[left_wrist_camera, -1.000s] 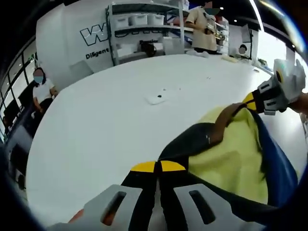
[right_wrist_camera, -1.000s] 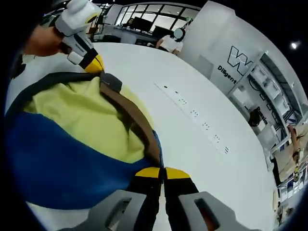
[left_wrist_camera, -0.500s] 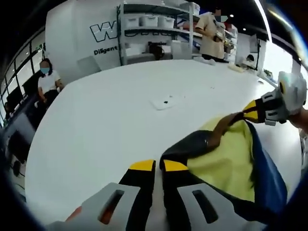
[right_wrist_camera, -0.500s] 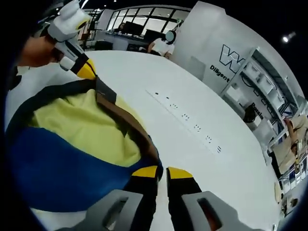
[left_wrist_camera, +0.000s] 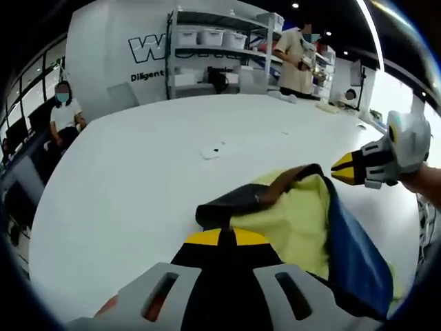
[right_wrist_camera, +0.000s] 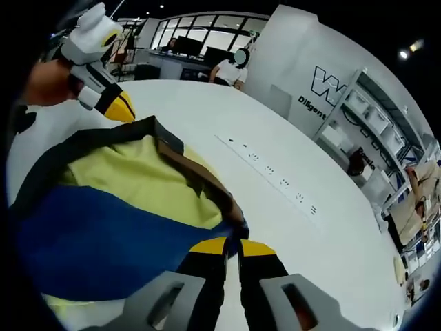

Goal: Fold the garment on the visible template until the final outline fits inside the template.

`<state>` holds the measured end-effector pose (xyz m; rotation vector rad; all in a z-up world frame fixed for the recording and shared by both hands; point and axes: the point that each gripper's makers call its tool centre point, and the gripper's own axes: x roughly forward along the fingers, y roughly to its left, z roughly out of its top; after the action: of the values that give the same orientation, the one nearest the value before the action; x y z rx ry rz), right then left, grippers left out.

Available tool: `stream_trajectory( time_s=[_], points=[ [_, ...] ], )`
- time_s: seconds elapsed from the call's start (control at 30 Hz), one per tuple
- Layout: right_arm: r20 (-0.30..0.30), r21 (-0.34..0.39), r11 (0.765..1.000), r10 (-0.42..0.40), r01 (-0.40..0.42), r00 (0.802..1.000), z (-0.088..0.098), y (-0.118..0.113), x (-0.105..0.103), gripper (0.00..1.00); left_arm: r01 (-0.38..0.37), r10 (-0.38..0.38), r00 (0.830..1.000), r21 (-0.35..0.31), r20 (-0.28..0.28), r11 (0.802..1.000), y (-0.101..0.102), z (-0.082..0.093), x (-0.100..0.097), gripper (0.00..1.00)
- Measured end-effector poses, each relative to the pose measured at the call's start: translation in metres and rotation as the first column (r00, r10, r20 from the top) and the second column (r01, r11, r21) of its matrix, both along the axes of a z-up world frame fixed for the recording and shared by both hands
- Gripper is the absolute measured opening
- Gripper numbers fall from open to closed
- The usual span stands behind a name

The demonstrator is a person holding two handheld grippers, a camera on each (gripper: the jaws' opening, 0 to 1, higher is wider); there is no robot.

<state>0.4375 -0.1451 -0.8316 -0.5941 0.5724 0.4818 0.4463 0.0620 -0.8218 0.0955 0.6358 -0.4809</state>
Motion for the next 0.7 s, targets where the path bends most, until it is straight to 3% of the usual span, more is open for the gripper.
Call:
stream_trajectory(
  time_s=[0.37,0.6,0.7],
  points=[
    [-0.025,0.044,0.999,0.005,-0.004,1.000,0.000,0.006,-0.039,0.00,0.010,-0.010,1.000,-0.037,0.009,0.999,-0.018,0.014,-0.042,0.07],
    [-0.041,0.061,0.998,0.029,-0.026,0.999,0.004,0.013,-0.069,0.00,0.009,-0.009,1.000,-0.045,-0.008,0.999,-0.025,0.013,-0.070,0.06],
    [-0.069,0.102,0.995,0.028,-0.020,0.997,0.003,0.017,-0.084,0.00,0.004,-0.005,1.000,-0.054,-0.013,0.999,-0.027,0.014,-0.079,0.07]
  ],
)
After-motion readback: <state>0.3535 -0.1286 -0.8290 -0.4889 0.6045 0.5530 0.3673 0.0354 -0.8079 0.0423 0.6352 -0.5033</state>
